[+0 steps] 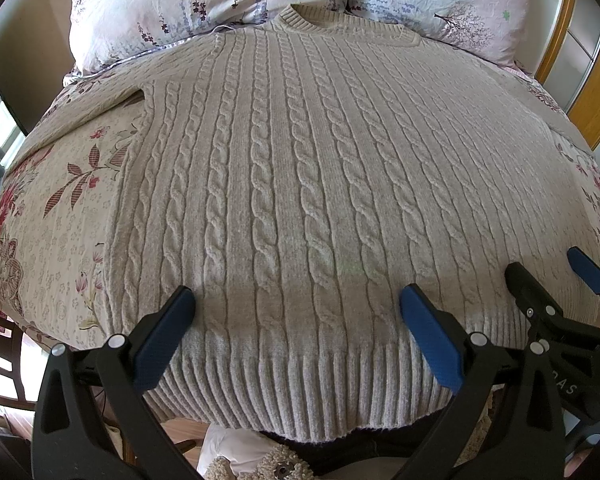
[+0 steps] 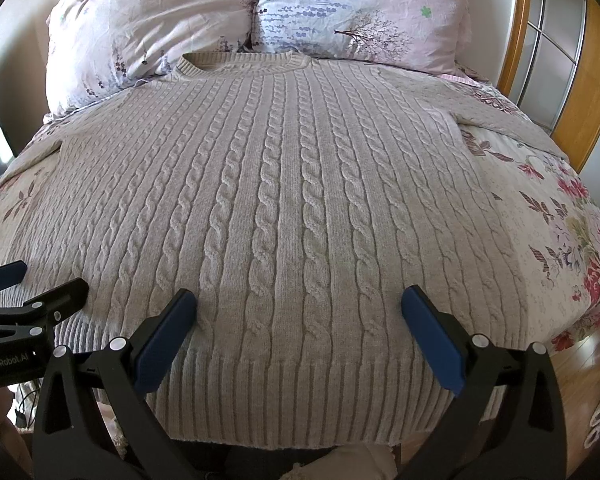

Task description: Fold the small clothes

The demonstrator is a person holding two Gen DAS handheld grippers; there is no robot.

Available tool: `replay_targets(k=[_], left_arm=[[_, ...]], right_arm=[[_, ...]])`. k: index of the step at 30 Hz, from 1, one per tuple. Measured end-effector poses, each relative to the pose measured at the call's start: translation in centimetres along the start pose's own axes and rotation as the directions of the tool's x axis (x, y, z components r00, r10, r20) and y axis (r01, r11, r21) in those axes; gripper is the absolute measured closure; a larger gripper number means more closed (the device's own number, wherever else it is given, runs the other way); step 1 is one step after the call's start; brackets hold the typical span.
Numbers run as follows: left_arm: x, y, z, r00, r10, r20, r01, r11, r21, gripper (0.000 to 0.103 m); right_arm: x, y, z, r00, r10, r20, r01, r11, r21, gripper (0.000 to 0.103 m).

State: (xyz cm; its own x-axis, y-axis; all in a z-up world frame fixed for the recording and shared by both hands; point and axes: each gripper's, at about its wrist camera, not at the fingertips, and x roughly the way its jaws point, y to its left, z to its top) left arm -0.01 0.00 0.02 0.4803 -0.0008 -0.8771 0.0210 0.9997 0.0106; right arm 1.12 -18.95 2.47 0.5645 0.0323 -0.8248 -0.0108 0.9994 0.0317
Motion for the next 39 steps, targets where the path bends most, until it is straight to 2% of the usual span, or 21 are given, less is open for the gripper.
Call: replay_targets(k=[39], left_arm=[[-0.01, 0.00, 0.00, 1.000, 0.000, 0.003, 0.000, 1.000, 0.000, 0.002]], right_arm=[[-0.03, -0.03, -0.08, 1.000, -0.001, 0.014, 0.001, 1.000, 0.000, 0.001]])
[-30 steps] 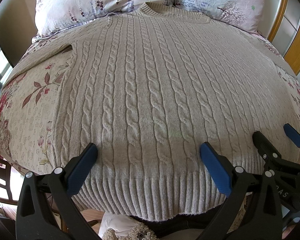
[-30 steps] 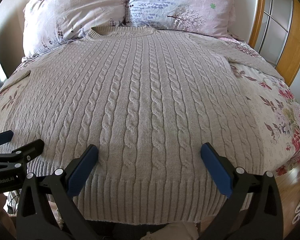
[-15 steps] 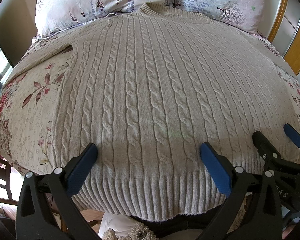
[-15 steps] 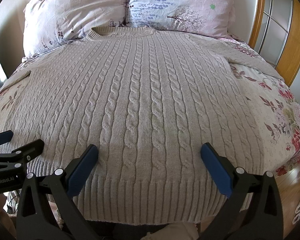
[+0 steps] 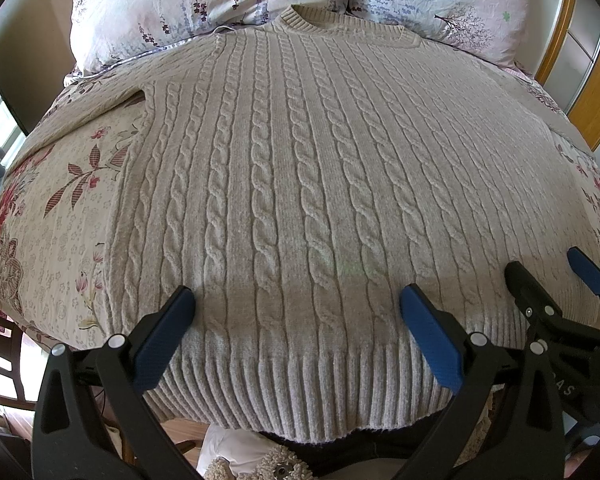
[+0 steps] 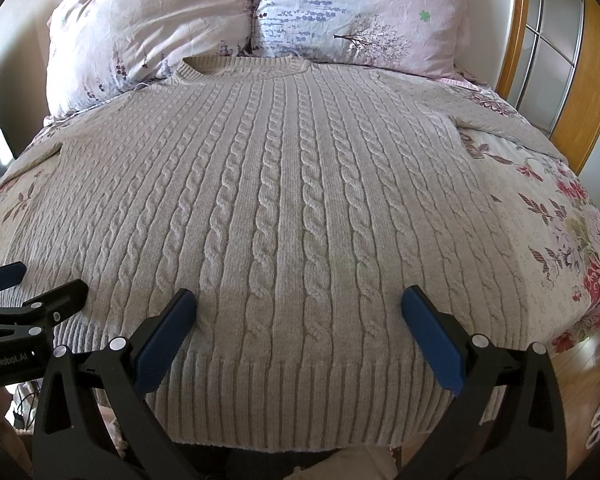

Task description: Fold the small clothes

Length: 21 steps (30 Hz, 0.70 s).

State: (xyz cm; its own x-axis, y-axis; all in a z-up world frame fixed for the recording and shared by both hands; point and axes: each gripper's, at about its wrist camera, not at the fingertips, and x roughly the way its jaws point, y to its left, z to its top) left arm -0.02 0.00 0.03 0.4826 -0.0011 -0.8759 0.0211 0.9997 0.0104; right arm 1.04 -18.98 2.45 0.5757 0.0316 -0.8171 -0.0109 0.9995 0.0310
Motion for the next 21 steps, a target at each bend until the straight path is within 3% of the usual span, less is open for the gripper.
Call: replay_targets(k=[10, 21], left_arm=[[0.0, 0.0, 0.0, 1.000, -0.001, -0.006, 0.001, 1.000, 0.003, 0.002], [0.7, -0.1, 1.3, 0.997, -0.015, -0.073, 0.018, 0.999, 0.039, 0.002]], right_arm=[[0.0, 0.2, 0.1, 1.000, 0.005, -0.010, -0.005, 1.000, -0.008, 0.001], [0.3, 0.1, 0.1, 0.998, 0.055, 0.005, -0.054, 0.996, -0.071, 0.001]])
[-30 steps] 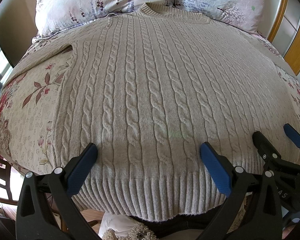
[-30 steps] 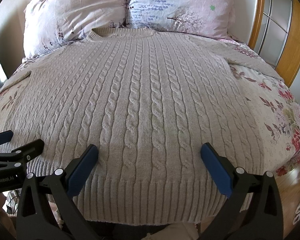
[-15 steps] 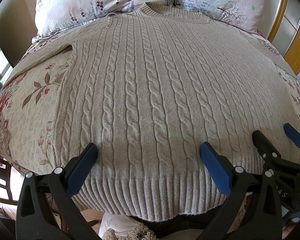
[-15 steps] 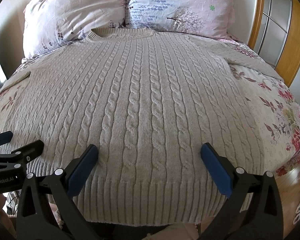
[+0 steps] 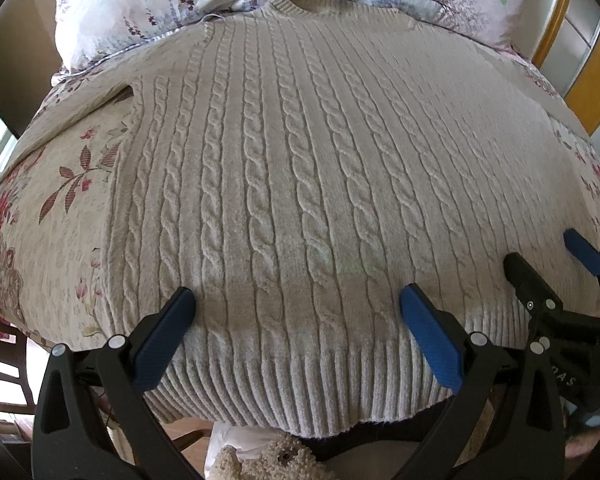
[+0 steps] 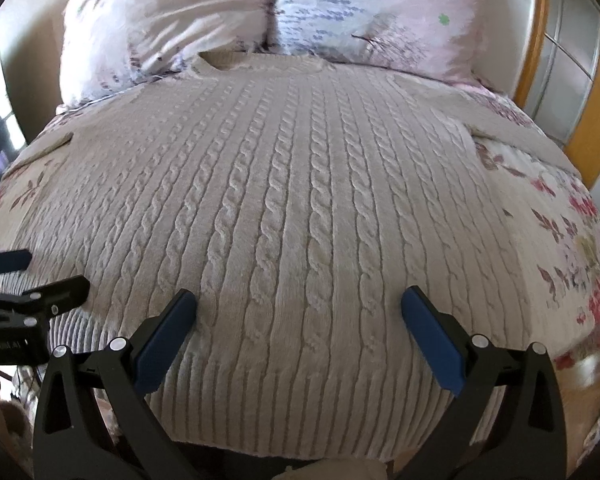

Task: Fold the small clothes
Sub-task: 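Grasp the sweater sleeve with the right gripper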

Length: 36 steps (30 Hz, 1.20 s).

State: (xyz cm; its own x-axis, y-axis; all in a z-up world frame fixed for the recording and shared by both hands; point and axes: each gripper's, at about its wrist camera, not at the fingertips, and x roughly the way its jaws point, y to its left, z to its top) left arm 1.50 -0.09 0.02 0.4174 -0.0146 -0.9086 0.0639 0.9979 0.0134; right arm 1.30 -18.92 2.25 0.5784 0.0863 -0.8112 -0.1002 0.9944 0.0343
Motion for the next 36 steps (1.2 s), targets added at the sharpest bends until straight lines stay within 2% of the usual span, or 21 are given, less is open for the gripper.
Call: replay_targets(k=[4, 8, 11, 14, 15, 19, 21, 23, 24, 25, 28, 31, 36], left_arm=[[0.2, 0.1, 0.6, 0.999, -0.019, -0.040, 0.021, 0.999, 0.044, 0.002], [0.7, 0.2, 1.5, 0.995, -0.037, -0.092, 0.046, 0.994, 0.095, 0.002], [0.5, 0.4, 2.2, 0.997, -0.039, -0.062, 0.046, 0.991, 0.129, 0.002], [0.1, 1.3, 3.4, 0.999, -0.020, 0.026, 0.017, 0.991, 0.136, 0.002], [-0.4, 1.9, 3.9, 0.997, -0.012, 0.082, 0.001, 0.992, 0.128, 0.002], [-1.6, 3.4, 6.0, 0.974, -0.001, 0.226, -0.022, 0.995, 0.101, 0.002], [-1.7, 4.1, 7.6, 0.966, 0.015, 0.259, -0.041, 0.995, 0.094, 0.002], [-1.4, 4.6, 8.8, 0.964, 0.032, 0.265, -0.058, 0.994, 0.092, 0.002], [-1.3, 4.8, 9.2, 0.964, 0.029, 0.264, -0.055, 0.994, 0.091, 0.002], [-1.1, 5.1, 9.7, 0.965, 0.015, 0.263, -0.038, 0.996, 0.082, 0.002], [-0.5, 6.4, 11.2, 0.966, -0.033, 0.255, 0.025, 0.999, 0.032, 0.002], [0.1, 7.4, 12.3, 0.969, -0.051, 0.243, 0.055, 0.998, -0.008, 0.002], [0.7, 7.4, 13.6, 0.964, -0.054, 0.260, 0.058, 0.998, -0.010, 0.002]], right_arm=[[0.2, -0.5, 0.0, 0.996, 0.075, 0.039, -0.072, 0.995, -0.076, 0.001], [0.5, -1.1, 1.6, 0.995, 0.101, -0.008, -0.102, 0.988, -0.115, 0.001], [-0.1, -4.2, 4.6, 0.994, 0.106, 0.041, -0.105, 0.994, -0.018, 0.001], [-0.6, -9.2, 7.9, 0.990, 0.098, 0.097, -0.113, 0.980, 0.162, 0.001], [-0.5, -11.0, 8.9, 0.990, 0.089, 0.106, -0.110, 0.969, 0.220, 0.001], [1.5, -19.3, 12.5, 0.997, 0.015, 0.072, -0.047, 0.887, 0.459, 0.014], [3.1, -22.8, 13.2, 0.999, 0.003, 0.043, -0.027, 0.821, 0.570, 0.023], [4.8, -26.7, 12.9, 1.000, -0.009, 0.020, -0.008, 0.716, 0.698, 0.037], [5.5, -28.9, 12.3, 1.000, -0.028, 0.000, 0.018, 0.644, 0.765, 0.039], [5.9, -30.5, 11.8, 0.999, -0.043, -0.016, 0.039, 0.594, 0.804, 0.043], [7.0, -34.0, 10.6, 0.996, -0.081, -0.040, 0.075, 0.487, 0.870, 0.047], [7.4, -36.2, 9.6, 0.995, -0.092, -0.026, 0.062, 0.416, 0.907, 0.050], [7.3, -37.4, 9.0, 0.995, -0.097, 0.020, 0.020, 0.394, 0.919, 0.057]])
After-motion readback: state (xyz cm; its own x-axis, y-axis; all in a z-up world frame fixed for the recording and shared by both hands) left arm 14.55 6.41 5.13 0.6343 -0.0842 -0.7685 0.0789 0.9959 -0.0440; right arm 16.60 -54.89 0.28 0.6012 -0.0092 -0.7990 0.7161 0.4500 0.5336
